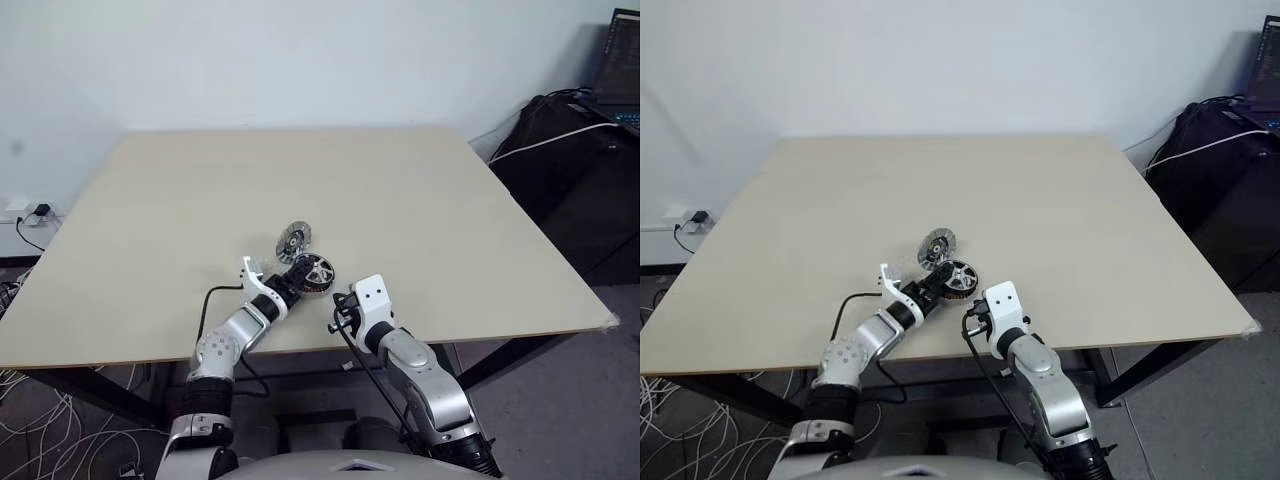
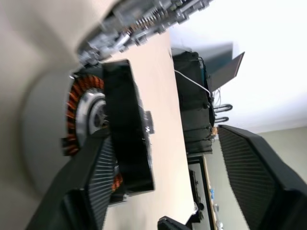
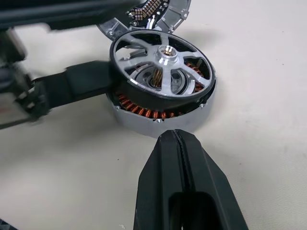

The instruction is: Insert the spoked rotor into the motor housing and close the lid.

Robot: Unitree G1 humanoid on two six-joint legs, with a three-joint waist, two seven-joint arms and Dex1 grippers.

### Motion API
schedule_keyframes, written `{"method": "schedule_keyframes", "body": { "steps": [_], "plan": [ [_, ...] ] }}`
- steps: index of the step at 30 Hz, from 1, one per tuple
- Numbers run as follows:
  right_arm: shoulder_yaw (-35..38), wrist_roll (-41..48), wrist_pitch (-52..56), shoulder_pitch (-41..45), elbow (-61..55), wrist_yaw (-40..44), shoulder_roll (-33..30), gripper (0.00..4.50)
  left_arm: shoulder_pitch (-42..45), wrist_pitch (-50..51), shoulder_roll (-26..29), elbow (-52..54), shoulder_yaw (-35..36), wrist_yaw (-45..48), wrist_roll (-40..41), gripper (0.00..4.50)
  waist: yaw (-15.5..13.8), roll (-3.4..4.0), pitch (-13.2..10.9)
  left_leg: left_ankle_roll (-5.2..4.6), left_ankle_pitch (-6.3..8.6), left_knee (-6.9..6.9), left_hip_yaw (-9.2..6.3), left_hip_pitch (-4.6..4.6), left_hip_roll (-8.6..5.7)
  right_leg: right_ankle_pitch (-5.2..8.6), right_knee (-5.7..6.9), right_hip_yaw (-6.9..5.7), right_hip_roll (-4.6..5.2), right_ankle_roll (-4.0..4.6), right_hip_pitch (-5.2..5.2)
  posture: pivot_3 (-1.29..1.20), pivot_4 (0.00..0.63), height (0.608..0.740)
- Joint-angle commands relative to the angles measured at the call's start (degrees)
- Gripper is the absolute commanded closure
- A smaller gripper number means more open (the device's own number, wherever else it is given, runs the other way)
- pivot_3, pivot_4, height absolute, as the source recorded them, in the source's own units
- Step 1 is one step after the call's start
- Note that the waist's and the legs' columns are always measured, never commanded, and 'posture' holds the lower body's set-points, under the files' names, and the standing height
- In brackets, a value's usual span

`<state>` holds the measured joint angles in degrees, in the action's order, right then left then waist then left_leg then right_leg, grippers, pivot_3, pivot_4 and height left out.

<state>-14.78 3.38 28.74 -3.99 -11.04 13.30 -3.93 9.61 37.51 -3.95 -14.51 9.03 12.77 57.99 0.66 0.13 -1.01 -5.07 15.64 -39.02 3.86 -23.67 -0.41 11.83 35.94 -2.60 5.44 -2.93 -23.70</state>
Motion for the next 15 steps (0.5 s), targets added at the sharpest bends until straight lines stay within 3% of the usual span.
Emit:
{"method": "schedule_keyframes", "body": {
  "steps": [1, 11, 15],
  "plan": [
    [0.3, 0.2, -1.3, 0.9, -1.5, -0.1, 0.4, 4.5, -3.1, 0.5, -6.5, 5.6, 0.2, -0.9, 2.7, 1.14, -0.1, 0.01, 0.0, 0.0, 0.0, 0.01, 0.0, -0.01, 0.0, 0.0, -0.01, 0.01, 0.02, 0.0, -0.01, 0.0, 0.0, 0.74],
    [0.2, 0.2, -1.8, 0.9, -1.3, -0.1, 0.6, 4.5, -7.1, -1.5, -3.4, 13.8, -0.6, 2.2, 2.3, 1.14, -0.1, 0.02, 0.0, 0.0, 0.01, 0.0, -0.01, -0.01, 0.0, -0.01, -0.01, 0.0, 0.08, -0.01, 0.0, 0.0, 0.0, 0.74],
    [1.5, 0.8, -3.2, 1.2, -1.4, -0.8, 1.5, 4.5, -9.4, -10.8, -1.1, 17.5, -3.2, 7.1, -6.7, 1.14, -0.1, 0.04, 0.0, 0.01, 0.0, 0.06, 0.0, -0.02, -0.01, 0.01, -0.04, 0.0, 0.07, 0.02, -0.03, 0.0, 0.0, 0.74]
  ]
}}
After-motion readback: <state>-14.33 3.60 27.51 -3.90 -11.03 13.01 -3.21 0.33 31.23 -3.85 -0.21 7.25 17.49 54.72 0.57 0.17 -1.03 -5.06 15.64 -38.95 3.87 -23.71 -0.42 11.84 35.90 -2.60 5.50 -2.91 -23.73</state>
